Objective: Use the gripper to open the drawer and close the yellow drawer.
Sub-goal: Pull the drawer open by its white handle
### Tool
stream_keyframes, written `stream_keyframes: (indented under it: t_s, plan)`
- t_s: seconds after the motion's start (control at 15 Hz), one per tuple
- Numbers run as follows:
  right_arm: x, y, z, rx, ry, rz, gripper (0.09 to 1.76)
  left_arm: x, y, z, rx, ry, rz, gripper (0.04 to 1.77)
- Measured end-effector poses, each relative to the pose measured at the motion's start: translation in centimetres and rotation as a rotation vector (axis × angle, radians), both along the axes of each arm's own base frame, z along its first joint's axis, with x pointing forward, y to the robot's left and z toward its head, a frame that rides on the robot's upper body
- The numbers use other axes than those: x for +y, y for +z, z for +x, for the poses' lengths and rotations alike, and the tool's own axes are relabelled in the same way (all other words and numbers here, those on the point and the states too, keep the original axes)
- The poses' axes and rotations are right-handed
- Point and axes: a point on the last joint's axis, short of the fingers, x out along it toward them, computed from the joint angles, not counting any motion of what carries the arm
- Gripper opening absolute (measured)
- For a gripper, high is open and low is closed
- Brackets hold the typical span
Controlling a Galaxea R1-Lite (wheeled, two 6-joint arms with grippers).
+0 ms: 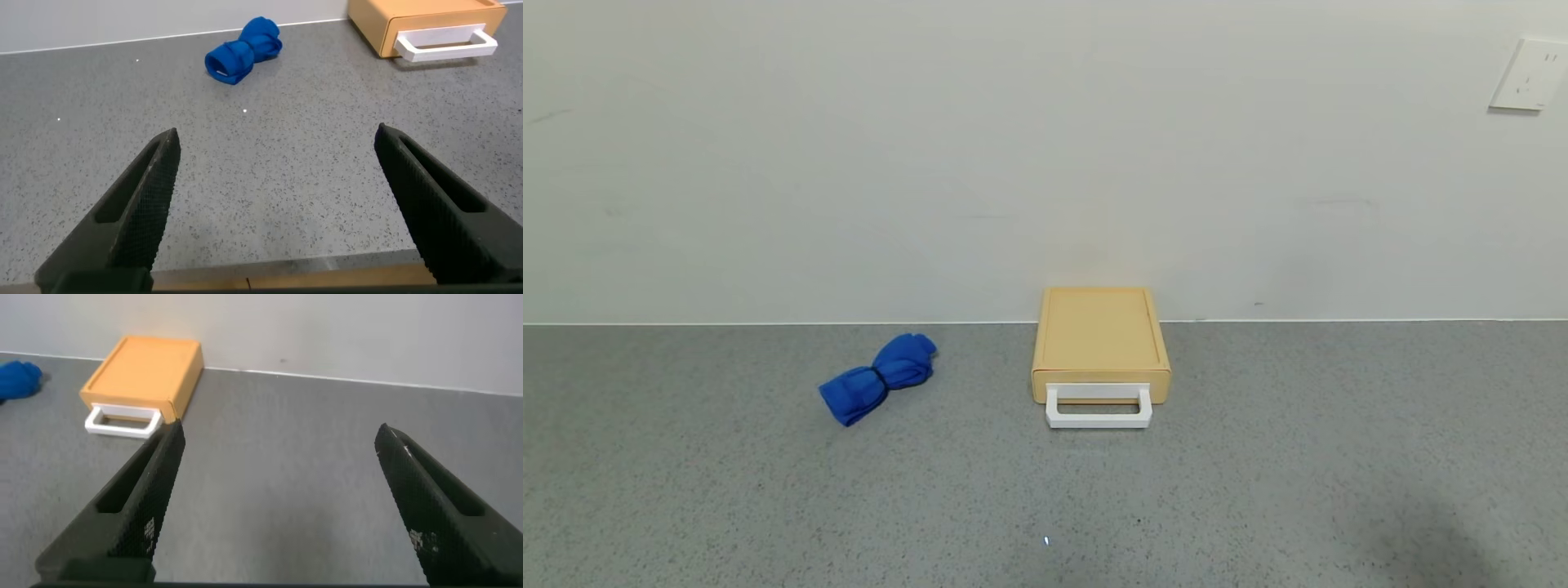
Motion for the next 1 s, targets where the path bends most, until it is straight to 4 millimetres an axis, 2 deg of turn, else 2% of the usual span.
stream_keyframes:
  t_s: [0.2,0.4,0.67,1.0]
  plan:
    - [1.3,3.5,5.3,0.037,0.095,-0.004,1.71,0.0,0.0,0.0,0.0,-0.001,0.0,1.72]
    - [4.2,4.1,10.7,0.13,0.208,0.011,1.71,0.0,0.0,0.0,0.0,0.0,0.001,1.72]
    - [9.7,3.1,16.1,0.246,0.259,0.017,1.71,0.0,0.0,0.0,0.0,0.001,0.002,1.72]
    - [17.5,0.2,19.8,0.356,0.262,-0.012,1.71,0.0,0.0,0.0,-0.001,0.001,0.003,1.72]
